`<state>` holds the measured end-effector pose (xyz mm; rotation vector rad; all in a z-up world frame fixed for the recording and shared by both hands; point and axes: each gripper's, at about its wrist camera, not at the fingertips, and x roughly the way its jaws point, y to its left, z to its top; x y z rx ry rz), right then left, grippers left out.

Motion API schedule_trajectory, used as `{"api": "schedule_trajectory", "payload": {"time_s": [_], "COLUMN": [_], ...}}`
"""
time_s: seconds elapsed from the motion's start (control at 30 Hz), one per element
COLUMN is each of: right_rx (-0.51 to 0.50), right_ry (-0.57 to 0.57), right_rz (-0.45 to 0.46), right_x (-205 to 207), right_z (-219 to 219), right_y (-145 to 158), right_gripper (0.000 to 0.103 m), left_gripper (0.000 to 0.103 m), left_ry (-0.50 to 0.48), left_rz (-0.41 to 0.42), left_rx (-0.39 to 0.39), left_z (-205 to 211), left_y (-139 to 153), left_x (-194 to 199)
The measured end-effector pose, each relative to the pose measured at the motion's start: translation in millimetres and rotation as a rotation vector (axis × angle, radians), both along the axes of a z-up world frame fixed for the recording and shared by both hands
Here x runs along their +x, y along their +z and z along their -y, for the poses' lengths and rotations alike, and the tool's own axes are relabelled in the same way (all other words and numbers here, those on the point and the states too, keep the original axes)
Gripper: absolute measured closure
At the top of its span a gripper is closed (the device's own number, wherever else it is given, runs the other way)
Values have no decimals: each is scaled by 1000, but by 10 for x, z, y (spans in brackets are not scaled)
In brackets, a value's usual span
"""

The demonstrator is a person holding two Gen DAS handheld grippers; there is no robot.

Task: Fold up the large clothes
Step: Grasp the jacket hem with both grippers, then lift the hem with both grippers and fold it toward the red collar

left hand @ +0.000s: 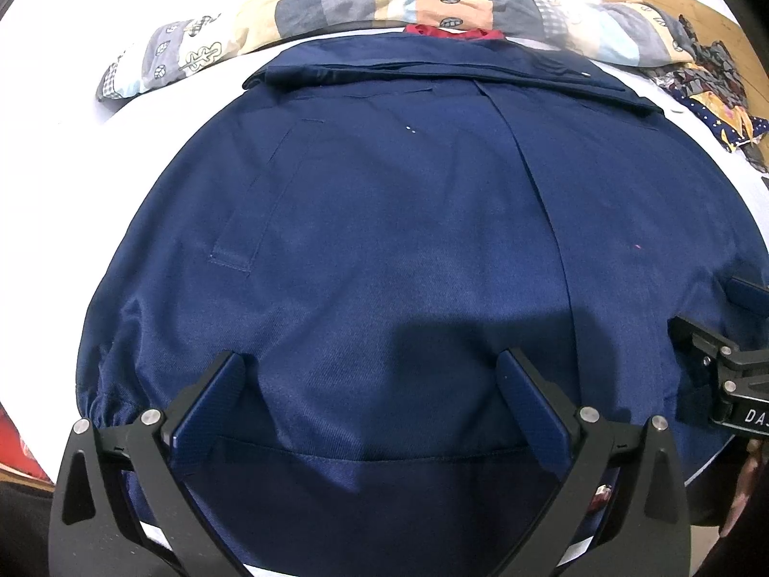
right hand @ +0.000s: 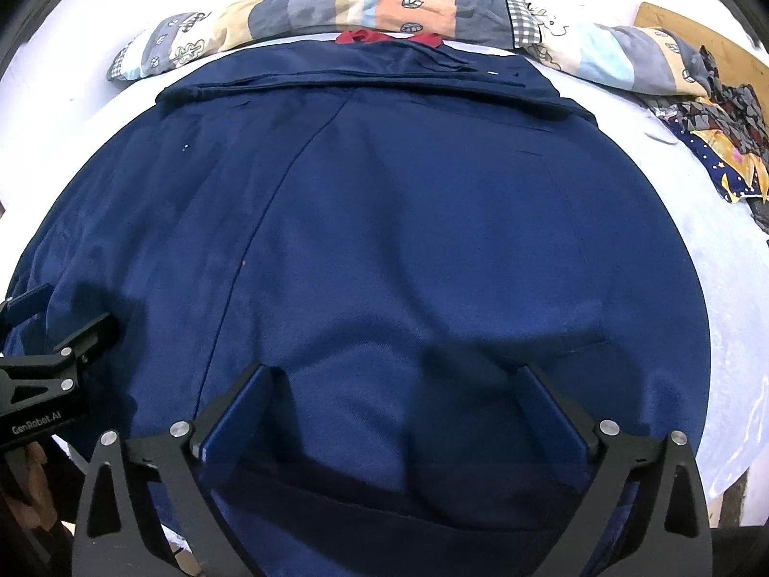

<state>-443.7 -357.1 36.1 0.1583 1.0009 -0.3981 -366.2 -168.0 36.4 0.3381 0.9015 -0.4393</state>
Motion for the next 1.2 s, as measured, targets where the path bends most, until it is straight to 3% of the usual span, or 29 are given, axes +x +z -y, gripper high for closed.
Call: {"api": "schedule_trajectory", "payload": {"time_s": [0.27,0.4,0.53,0.67,0.77,0.9,0.97,1.03,1.1,1.2], "right_rx": [0,46,126,177,228,275,300,397,505,638], "right_ry": [20,20,4,-14,-67,-226,-331,-414,-474,-475], "right_rz": [-15,-20,42,141,227,295,277,287,285,287], "right_x": [-17,-32,-149,-348,-585,-1001,-1222,-1394,-1500,-1511], "right_z": [-15,39,147,305,557,1075,1360,1596,1741,1773], "right_y": [4,54,183,399,583,704,635,513,351,171], "right_gripper": [0,3,8,9,9,9,8,7,10,10], "left_gripper": [0,0,0,0,0,0,0,0,4,9], "left_ry": [3,-14,-28,-38,1,117,177,214,244,243], "left_rz": [-3,-31,-68,-109,-108,-86,-129,-210,-345,-461], "left_rx": [2,4,-2,-87,-153,-201,-235,-225,-311,-365], "left_z": [3,-5,-22,-155,-395,-935,-1232,-1390,-1546,-1574], "left_y": [6,29,77,276,497,715,671,531,342,161], "left_x": [-14,6,25,70,168,436,641,800,928,999]}}
